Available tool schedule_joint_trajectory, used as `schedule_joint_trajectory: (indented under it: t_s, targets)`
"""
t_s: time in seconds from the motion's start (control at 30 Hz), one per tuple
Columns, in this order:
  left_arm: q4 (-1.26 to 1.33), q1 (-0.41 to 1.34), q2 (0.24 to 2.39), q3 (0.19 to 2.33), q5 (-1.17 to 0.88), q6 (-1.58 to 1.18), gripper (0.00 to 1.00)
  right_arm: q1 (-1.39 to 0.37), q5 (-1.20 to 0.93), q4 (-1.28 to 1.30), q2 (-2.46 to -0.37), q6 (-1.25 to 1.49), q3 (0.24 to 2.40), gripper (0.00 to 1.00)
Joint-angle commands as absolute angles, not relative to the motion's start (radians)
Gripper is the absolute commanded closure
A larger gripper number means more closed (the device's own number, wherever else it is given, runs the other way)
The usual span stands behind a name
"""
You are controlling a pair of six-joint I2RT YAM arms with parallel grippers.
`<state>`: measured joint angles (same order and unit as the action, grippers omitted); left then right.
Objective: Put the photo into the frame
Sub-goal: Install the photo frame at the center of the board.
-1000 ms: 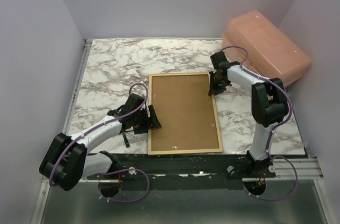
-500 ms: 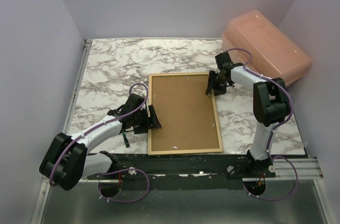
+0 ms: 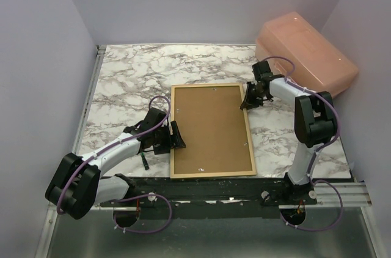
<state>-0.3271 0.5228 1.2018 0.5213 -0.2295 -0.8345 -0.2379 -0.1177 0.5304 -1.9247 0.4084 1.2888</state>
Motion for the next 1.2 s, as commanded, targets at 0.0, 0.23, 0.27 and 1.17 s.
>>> schedule_joint_trajectory:
  t_s: [0.0,0.23,0.27,1.17]
  targets:
    - [-0.382,0.524,1.233,0.476,-0.199,-0.810,0.26,-0.243,-0.037,0.553,-1.954,0.388,1.209,0.89]
    - [-0.379,0.524,1.227,0.472,-0.199,-0.816,0.26,-0.253,0.070,0.556,-1.946,0.401,1.200,0.99]
    - [-0.378,0.523,1.226,0.470,-0.198,-0.816,0.26,-0.258,0.095,0.555,-1.936,0.405,1.200,0.99]
    - [-0.444,0.518,1.184,0.502,-0.141,-0.822,0.25,-0.328,0.094,0.491,-1.704,0.443,1.159,0.18]
